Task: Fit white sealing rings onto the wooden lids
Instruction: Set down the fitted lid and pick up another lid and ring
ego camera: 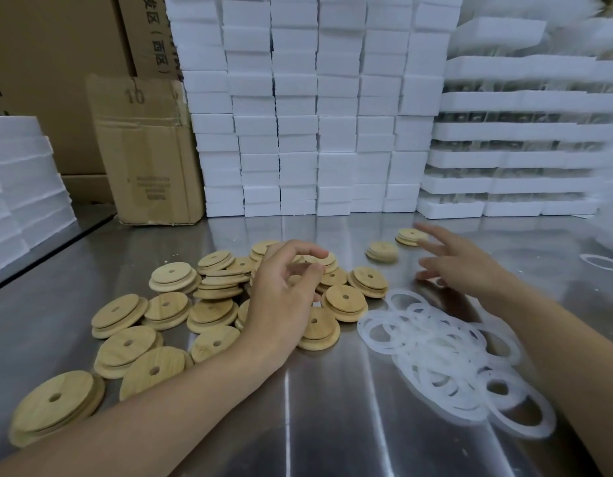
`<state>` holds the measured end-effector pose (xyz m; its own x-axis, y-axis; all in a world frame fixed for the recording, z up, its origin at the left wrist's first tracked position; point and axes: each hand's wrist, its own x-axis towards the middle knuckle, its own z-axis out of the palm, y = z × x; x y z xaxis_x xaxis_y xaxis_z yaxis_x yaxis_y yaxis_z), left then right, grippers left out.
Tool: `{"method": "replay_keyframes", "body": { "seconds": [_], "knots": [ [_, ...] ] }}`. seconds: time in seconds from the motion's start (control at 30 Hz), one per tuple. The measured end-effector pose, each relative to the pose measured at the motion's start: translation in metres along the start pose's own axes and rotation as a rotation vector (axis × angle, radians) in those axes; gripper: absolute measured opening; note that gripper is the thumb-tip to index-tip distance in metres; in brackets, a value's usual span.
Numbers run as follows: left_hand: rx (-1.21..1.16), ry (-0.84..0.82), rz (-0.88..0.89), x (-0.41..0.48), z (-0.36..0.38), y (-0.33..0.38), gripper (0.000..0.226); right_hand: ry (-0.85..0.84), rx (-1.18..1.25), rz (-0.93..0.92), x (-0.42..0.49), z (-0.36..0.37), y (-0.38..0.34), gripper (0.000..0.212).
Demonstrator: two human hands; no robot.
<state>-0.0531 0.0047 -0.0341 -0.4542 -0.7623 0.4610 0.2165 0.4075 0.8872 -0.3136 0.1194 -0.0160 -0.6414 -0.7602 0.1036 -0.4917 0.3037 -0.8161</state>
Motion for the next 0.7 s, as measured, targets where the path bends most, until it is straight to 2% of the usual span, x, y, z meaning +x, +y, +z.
{"method": "replay_keyframes", "body": {
  "seconds": [0.03, 0.1, 0.23, 0.33, 0.43, 0.53, 0.6, 0.7],
  "knots": [
    [0.007, -0.004, 0.009, 0.000, 0.000, 0.000, 0.033, -0.026, 0.042, -0.032, -0.002, -0.001, -0.002, 0.066],
    [0.023, -0.011, 0.024, -0.001, 0.000, -0.002, 0.033, -0.001, 0.078, -0.090, -0.004, -0.004, -0.006, 0.071],
    [0.102, -0.028, 0.063, -0.001, -0.001, -0.003, 0.035, 0.062, 0.059, -0.099, -0.006, -0.002, -0.010, 0.058],
    [0.199, -0.068, 0.137, -0.004, 0.001, -0.004, 0.036, 0.104, 0.045, -0.098, -0.005, 0.002, -0.013, 0.037],
    [0.451, -0.157, 0.253, -0.007, 0.003, -0.006, 0.029, 0.097, -0.036, -0.117, -0.003, 0.006, -0.015, 0.019],
    [0.779, -0.313, 0.387, -0.012, 0.004, -0.009, 0.028, 0.024, -0.176, -0.156, -0.004, 0.014, -0.018, 0.016],
    [0.942, -0.386, 0.434, -0.016, 0.006, -0.011, 0.038, -0.077, -0.240, -0.177, -0.007, 0.021, -0.022, 0.027],
    [1.028, -0.389, 0.420, -0.018, 0.007, -0.011, 0.046, -0.236, -0.322, -0.170, -0.014, 0.033, -0.027, 0.062]
  ]
}}
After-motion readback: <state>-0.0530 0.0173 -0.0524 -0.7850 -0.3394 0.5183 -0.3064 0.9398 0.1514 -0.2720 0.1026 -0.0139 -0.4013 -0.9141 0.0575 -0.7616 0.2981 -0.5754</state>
